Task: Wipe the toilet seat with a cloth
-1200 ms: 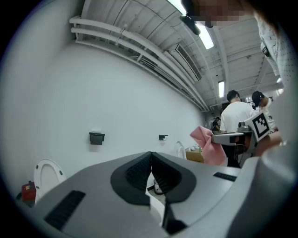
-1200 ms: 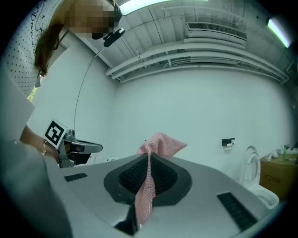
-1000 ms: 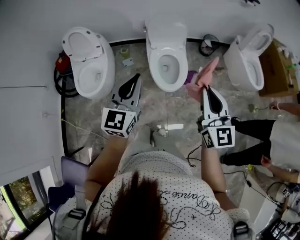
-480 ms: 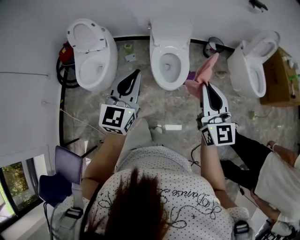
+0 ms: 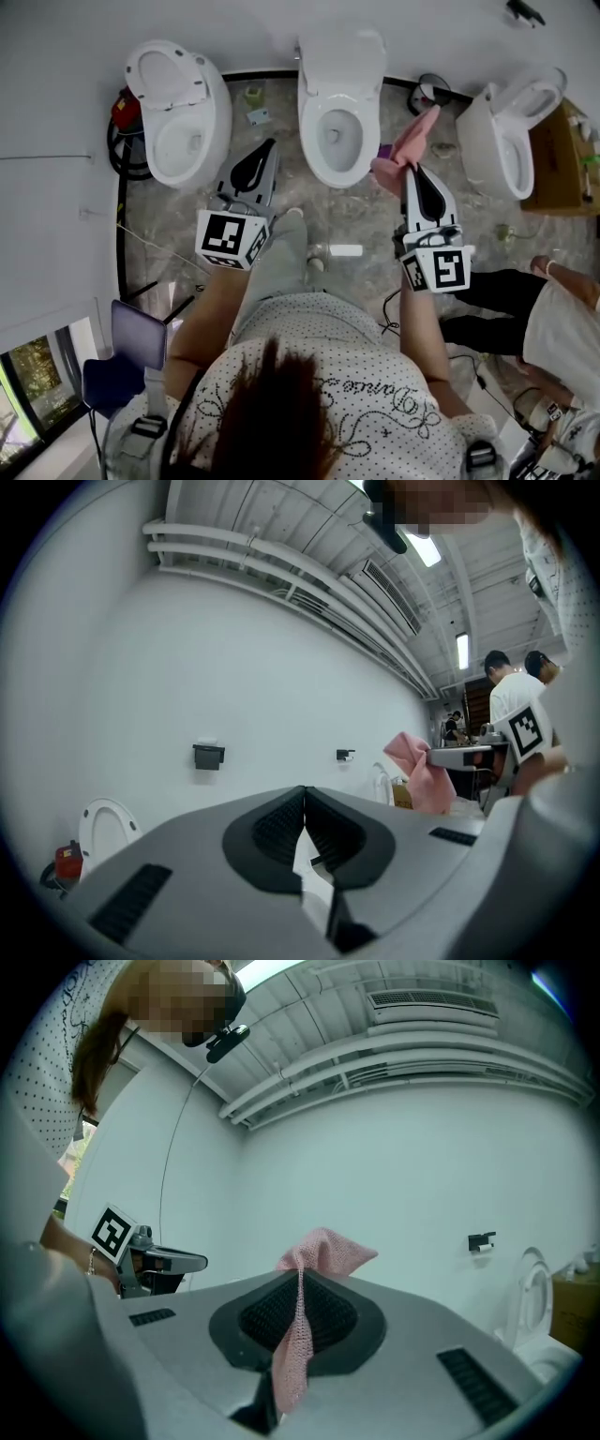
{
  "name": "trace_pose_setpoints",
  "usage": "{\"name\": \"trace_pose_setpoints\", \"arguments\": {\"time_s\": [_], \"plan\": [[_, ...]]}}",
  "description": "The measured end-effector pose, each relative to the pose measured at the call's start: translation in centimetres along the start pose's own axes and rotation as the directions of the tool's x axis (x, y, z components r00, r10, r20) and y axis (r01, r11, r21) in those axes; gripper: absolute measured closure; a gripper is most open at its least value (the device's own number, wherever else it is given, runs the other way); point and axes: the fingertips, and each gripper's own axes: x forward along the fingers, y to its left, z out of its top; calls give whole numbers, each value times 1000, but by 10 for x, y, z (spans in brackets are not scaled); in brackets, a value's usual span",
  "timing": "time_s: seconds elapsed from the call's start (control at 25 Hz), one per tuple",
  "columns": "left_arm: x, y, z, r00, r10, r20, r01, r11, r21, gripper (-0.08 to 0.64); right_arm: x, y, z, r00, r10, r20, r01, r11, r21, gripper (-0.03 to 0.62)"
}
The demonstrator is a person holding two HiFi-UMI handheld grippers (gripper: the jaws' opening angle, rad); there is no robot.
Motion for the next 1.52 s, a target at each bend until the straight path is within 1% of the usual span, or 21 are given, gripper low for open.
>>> {"name": "trace_pose_setpoints", "arguments": {"time_s": [0.16,0.44,0.64,0.8,0.96,1.04,1.32,1.52], "plan": [[39,30,-8,1000,-28,-11,27,1000,-10,555,42,-13,-7,1000,-23,-12,23,1000,0,569],[112,91,-9,995,-95,-3,95,995,-18,555,131,-32,-7,998,-68,-12,67,997,-21,569],[153,117,-7,990,-140,-7,140,990,-30,555,160,-46,-8,991,-131,-29,131,991,-10,569],[177,130,-10,990,-142,-13,142,989,-44,555,179,-60,-16,988,-141,-59,141,990,-4,569],[194,132,-24,990,-133,-38,131,989,-62,555,192,-77,-27,988,-134,-81,134,991,6,569],[205,134,-30,992,-120,-50,116,991,-64,555,202,-88,-34,989,-115,-87,117,993,12,568],[258,138,-37,997,-22,-75,17,997,-69,555,250,-142,-43,996,-4,-94,7,1000,21,569],[298,139,-27,997,50,-65,-54,997,-60,555,281,-194,-42,994,62,-87,-61,998,17,569]]}}
